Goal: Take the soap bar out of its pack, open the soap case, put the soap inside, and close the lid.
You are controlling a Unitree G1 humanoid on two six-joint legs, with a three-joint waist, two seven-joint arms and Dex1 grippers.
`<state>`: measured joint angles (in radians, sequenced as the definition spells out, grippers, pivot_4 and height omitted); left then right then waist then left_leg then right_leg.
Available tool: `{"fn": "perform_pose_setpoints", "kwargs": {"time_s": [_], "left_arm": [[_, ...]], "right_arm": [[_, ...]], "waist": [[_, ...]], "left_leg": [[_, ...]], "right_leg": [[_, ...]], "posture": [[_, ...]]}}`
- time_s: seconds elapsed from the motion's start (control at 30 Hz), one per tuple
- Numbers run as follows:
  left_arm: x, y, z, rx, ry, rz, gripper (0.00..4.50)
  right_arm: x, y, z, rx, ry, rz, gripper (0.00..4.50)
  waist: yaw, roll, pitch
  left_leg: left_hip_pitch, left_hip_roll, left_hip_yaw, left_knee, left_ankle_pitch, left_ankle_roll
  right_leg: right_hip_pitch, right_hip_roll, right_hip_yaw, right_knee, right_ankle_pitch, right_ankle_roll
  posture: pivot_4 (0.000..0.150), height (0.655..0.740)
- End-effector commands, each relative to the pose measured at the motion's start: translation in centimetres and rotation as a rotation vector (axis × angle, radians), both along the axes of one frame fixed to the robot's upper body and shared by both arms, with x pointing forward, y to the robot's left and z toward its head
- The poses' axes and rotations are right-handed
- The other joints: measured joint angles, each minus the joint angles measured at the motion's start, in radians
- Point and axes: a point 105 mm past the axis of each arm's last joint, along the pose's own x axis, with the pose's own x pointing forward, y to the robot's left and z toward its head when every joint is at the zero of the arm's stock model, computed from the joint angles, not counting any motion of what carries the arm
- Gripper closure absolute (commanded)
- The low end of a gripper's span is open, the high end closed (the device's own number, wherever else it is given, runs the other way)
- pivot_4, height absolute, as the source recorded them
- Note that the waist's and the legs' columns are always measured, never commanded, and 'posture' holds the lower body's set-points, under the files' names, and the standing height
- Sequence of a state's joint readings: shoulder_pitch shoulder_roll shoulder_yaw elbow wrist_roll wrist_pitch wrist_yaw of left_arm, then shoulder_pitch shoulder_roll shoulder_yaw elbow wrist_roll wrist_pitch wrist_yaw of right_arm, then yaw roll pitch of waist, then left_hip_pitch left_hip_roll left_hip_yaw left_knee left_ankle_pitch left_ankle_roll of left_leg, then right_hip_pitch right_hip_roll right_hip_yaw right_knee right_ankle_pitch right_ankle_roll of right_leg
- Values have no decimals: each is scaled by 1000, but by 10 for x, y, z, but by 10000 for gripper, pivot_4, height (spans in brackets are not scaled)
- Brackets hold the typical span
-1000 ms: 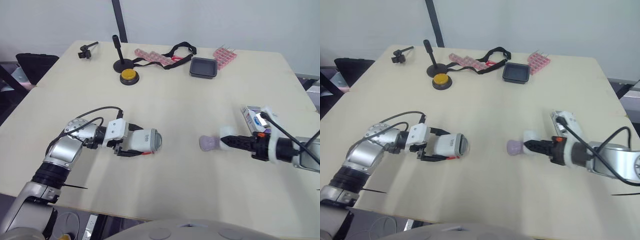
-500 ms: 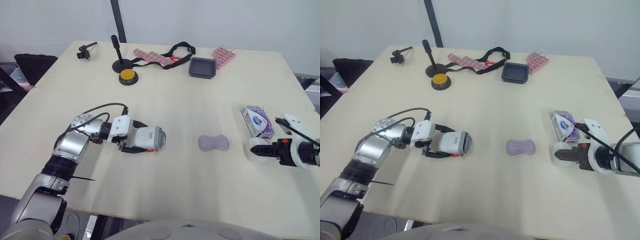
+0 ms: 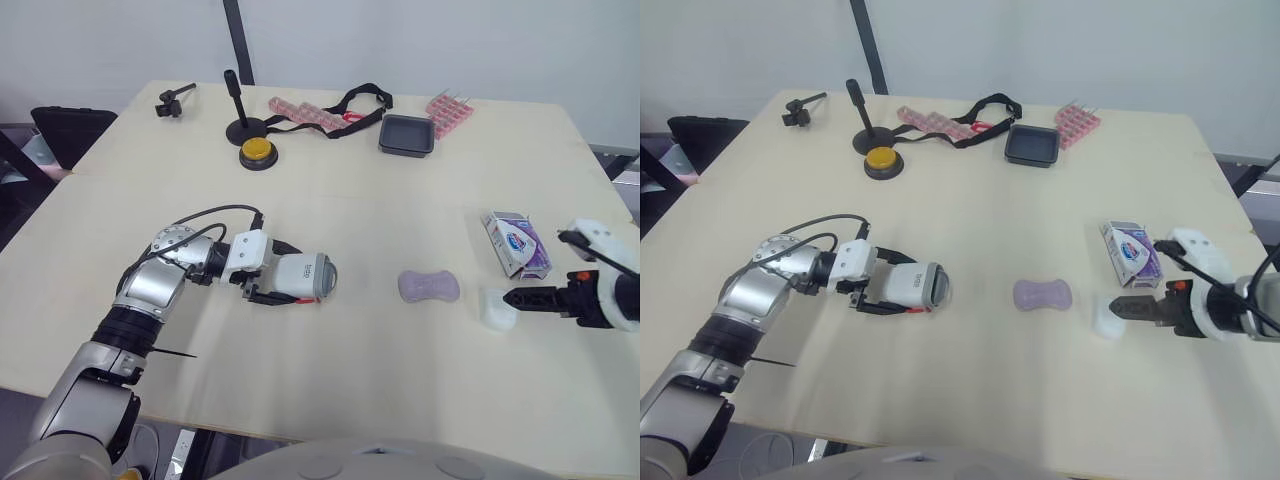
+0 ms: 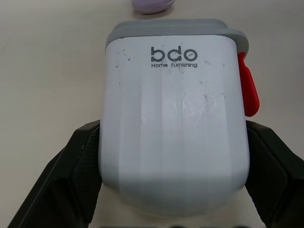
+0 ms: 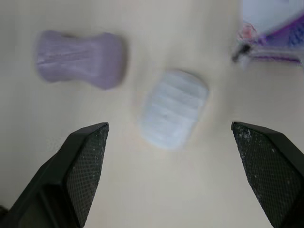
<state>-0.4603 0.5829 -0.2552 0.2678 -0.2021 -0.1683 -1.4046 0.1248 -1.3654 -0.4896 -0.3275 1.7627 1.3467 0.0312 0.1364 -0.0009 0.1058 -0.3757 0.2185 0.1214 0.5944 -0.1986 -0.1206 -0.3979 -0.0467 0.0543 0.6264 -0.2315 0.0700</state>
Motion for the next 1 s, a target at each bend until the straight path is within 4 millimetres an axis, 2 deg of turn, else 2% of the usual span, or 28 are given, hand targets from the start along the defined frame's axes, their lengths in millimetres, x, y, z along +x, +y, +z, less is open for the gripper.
{"fn": "perform_pose_setpoints", "kwargs": {"time_s": [0.03,0.1,0.2,0.27,0.4,0.5,0.67,0.93,1.0], "left_arm": [[3,3,8,-1,-28,-4,10165],[4,4,8,0,-28,-2,10165],[4,2,11,-13,-22,3,10165],[3,1,13,-15,-21,1,10165],[2,3,17,-9,-26,11,10165],[1,5,19,-7,-27,20,10165],[-5,12,20,-6,26,54,10165],[-5,14,17,46,83,102,10165],[-3,14,14,88,92,109,10165]], "right_arm": [[-2,26,44,48,-255,195,498],[-1,44,59,76,-414,303,498],[1,73,62,65,-640,454,498],[0,92,48,81,-682,557,498],[-1,113,17,149,-668,721,498],[0,119,12,233,-672,751,498],[14,129,-11,185,-774,822,498],[19,136,-24,161,-784,865,498],[21,139,-22,176,-794,856,498]], "waist": [[1,0,0],[0,-1,0],[-1,-2,-1],[-3,-2,-1],[-7,-2,-1],[-11,-3,-1],[-29,-3,-1],[-32,-2,-1],[-33,-2,-1]], "left_leg": [[0,0,0,0,0,0],[0,0,0,2,-1,2],[0,0,0,6,-2,4],[0,1,0,7,-2,5],[0,0,0,11,-3,5],[1,0,0,10,-3,4],[1,1,0,10,-3,4],[2,0,0,10,-3,4],[2,0,0,10,-3,4]], "right_leg": [[0,0,0,0,0,0],[0,0,0,0,0,0],[0,-1,0,2,0,0],[-1,-1,0,3,0,0],[-1,-1,1,6,0,0],[-2,-1,1,7,0,0],[-2,-1,0,7,0,0],[-3,-1,1,7,0,0],[-3,-1,1,7,0,0]], "posture": [[1500,7395],[1500,7395],[1500,7395],[1500,7395],[1500,7395],[1500,7395],[1500,7395],[1500,7395],[1500,7395]]}}
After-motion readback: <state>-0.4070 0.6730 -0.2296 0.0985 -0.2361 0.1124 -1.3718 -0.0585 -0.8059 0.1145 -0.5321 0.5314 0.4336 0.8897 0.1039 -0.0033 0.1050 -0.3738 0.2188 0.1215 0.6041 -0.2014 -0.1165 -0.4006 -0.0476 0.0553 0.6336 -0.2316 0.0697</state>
